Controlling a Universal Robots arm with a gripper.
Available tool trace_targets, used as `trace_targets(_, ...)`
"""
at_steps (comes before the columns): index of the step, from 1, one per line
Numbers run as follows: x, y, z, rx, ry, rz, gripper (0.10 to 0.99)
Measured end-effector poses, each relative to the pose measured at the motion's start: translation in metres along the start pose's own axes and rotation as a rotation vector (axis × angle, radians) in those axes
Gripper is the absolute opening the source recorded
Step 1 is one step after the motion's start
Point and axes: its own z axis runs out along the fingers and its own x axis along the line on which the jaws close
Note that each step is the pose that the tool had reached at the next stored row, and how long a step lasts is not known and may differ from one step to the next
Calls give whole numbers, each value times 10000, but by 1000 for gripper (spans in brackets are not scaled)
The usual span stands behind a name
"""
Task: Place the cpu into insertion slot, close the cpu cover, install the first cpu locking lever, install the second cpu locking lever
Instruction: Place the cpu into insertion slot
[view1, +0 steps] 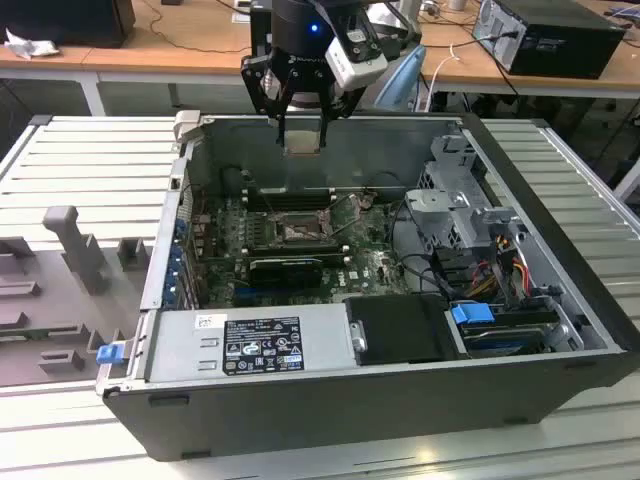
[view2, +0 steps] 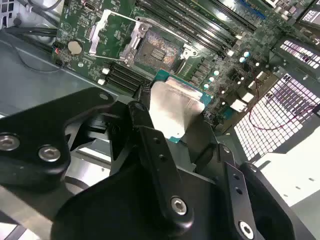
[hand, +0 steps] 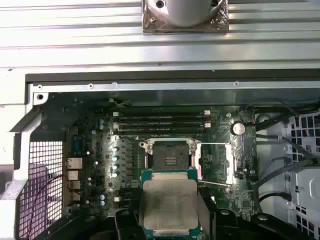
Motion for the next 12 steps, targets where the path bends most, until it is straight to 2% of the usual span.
trace_targets(3, 0, 0, 0, -4, -29, 330, 525)
trace_targets(12, 0, 0, 5, -7, -75, 847, 525)
